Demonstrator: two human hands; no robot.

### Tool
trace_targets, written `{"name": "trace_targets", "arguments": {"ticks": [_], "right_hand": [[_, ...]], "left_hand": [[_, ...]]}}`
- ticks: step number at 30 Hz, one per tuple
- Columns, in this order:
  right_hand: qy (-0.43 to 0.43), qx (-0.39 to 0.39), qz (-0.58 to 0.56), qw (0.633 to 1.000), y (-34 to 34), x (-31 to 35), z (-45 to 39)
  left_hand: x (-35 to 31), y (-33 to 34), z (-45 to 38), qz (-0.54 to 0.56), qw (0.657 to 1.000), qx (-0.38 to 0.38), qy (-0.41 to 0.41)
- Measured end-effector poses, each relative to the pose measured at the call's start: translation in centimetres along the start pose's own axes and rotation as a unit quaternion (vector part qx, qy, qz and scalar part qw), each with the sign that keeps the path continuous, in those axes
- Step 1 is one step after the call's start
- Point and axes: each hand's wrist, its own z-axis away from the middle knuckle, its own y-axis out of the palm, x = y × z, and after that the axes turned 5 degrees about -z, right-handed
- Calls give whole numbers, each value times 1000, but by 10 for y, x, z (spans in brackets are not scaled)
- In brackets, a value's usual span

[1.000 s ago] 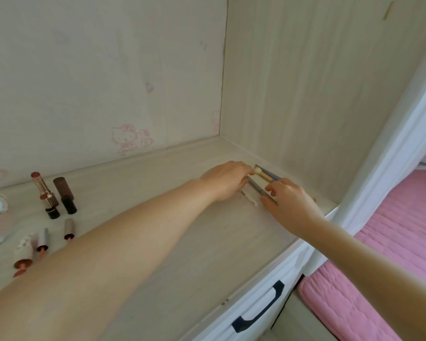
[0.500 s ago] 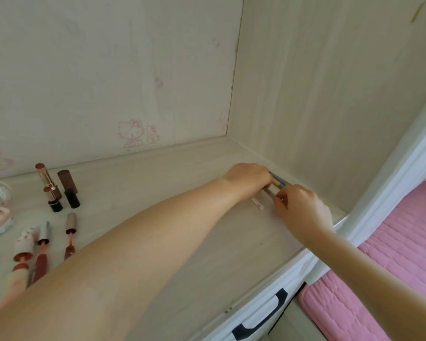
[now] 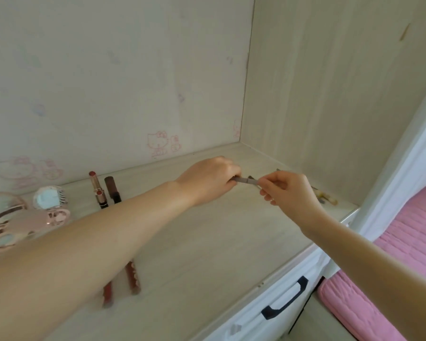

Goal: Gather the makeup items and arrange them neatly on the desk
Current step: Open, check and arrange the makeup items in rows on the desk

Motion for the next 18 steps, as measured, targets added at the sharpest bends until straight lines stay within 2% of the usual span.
{"name": "trace_targets", "arguments": {"ticks": [11,18], "right_hand": [[-3,127,-93,987,94,59,64],[-52,196,-85,975,145,74,105]], "left_hand": [[20,-58,147,22,993,-62,-95],[24,-67,228,-3,988,-71,-137]]}}
